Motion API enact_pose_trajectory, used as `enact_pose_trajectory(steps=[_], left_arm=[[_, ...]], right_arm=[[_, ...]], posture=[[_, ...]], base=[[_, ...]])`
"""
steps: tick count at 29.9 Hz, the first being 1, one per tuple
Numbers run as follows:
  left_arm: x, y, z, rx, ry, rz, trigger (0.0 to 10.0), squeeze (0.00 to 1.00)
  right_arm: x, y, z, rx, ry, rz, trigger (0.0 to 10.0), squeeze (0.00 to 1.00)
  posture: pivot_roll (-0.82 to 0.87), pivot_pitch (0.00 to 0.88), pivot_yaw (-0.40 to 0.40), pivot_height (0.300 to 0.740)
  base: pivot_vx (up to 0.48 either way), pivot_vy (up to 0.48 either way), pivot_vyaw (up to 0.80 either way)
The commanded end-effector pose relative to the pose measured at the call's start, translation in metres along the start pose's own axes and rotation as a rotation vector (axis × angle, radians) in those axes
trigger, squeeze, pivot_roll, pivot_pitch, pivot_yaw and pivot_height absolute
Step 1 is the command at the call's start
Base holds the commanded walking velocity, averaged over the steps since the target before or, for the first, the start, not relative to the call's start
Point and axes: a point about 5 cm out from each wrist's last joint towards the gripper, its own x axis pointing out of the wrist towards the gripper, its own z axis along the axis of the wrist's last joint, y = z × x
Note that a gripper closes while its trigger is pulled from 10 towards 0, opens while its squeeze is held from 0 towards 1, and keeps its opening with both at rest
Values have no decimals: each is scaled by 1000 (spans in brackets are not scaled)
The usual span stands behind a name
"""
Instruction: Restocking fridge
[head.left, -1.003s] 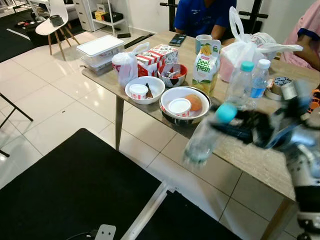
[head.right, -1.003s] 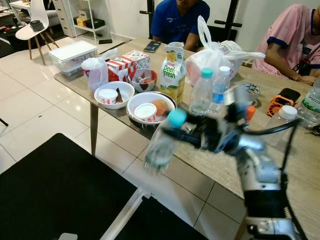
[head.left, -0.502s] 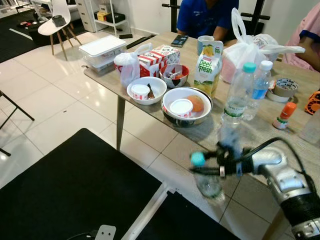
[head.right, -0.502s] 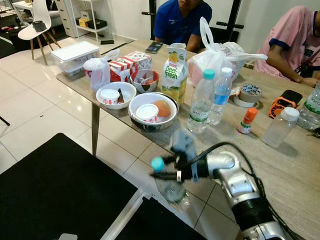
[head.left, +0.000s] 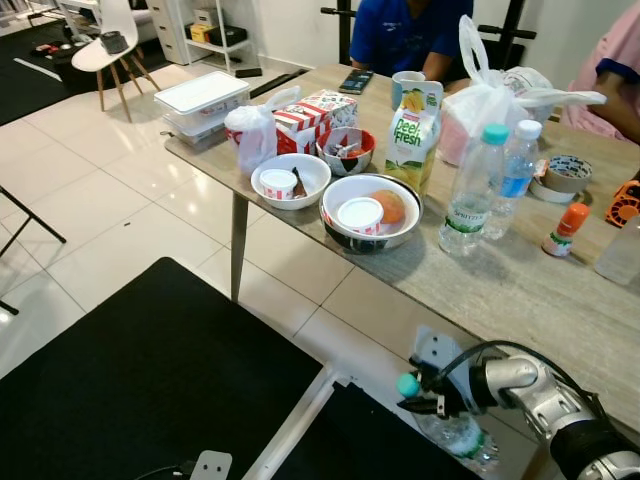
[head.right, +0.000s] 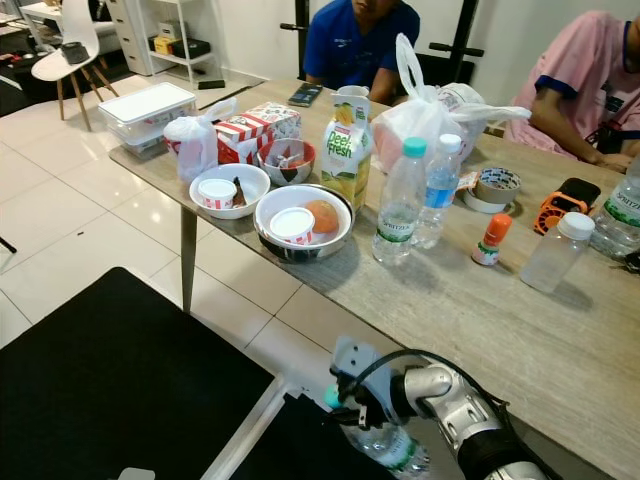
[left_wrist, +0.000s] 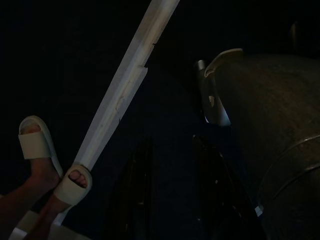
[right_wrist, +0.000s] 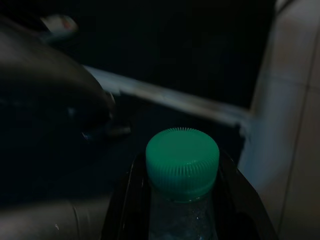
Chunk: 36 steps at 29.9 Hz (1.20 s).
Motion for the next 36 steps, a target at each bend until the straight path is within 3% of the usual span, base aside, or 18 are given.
enact_pose_trajectory(steps=[1, 3, 7, 8, 9, 12, 14, 16, 18, 21, 22, 23, 26, 30, 36], left_arm=[[0, -7, -5, 12, 21, -28, 10000, 0], [0, -7, -5, 16, 21, -28, 10000, 0], [0, -7, -5, 19, 20, -26, 10000, 0], [0, -7, -5, 21, 20, -24, 10000, 0], [0, -7, -5, 21, 20, -24, 10000, 0], [0, -7, -5, 23, 21, -22, 10000, 0], [0, -7, -5, 23, 21, -22, 10000, 0], [0, -7, -5, 22, 21, -22, 10000, 0], [0, -7, -5, 21, 21, -22, 10000, 0], [0, -7, -5, 21, 21, -22, 10000, 0], [0, -7, -4, 21, 22, -22, 10000, 0], [0, -7, -4, 21, 22, -22, 10000, 0], [0, -7, -4, 22, 22, -20, 10000, 0], [0, -7, -4, 25, 23, -16, 10000, 0], [0, -6, -4, 29, 25, -11, 10000, 0]], right_arm=[[8, 4, -15, -30, 88, -28, 10000, 0], [13, 11, -35, -22, 175, -66, 10000, 0], [17, 15, -48, 13, 209, -128, 10000, 0], [19, 18, -58, 100, 209, -206, 10000, 0], [19, 18, -58, 100, 209, -206, 10000, 0], [21, 22, -70, 291, 170, -318, 10000, 0], [21, 24, -74, 338, 164, -348, 10000, 0], [22, 32, -87, 477, 163, -406, 10000, 0], [23, 40, -96, 547, 176, -434, 10000, 0], [23, 42, -99, 564, 179, -442, 10000, 0], [24, 48, -106, 647, 173, -480, 10000, 0], [24, 48, -106, 647, 173, -480, 10000, 0], [23, 65, -124, 829, 188, -574, 10000, 0], [22, 77, -137, 858, 253, -604, 10000, 0], [18, 81, -145, 889, 286, -649, 10000, 0]], posture=[[-4, 0, 20, 740], [-4, 0, 21, 740], [-4, 0, 21, 740], [-3, 0, 21, 740], [-3, 0, 21, 740], [-3, 0, 21, 740], [-3, 0, 21, 740], [-1, 0, 21, 740], [-1, 0, 18, 740], [-1, 0, 18, 740], [2, 0, 17, 740], [2, 0, 17, 740], [-1, 0, 18, 740], [0, 0, 21, 740], [-3, 0, 24, 740]], base=[[0, 0, 0], [0, 0, 0], [0, 0, 0], [0, 0, 0], [0, 0, 0], [0, 0, 0], [0, 0, 0], [0, 0, 0], [0, 0, 0], [0, 0, 0], [0, 0, 0], [0, 0, 0], [0, 0, 0], [0, 0, 0], [0, 0, 0]])
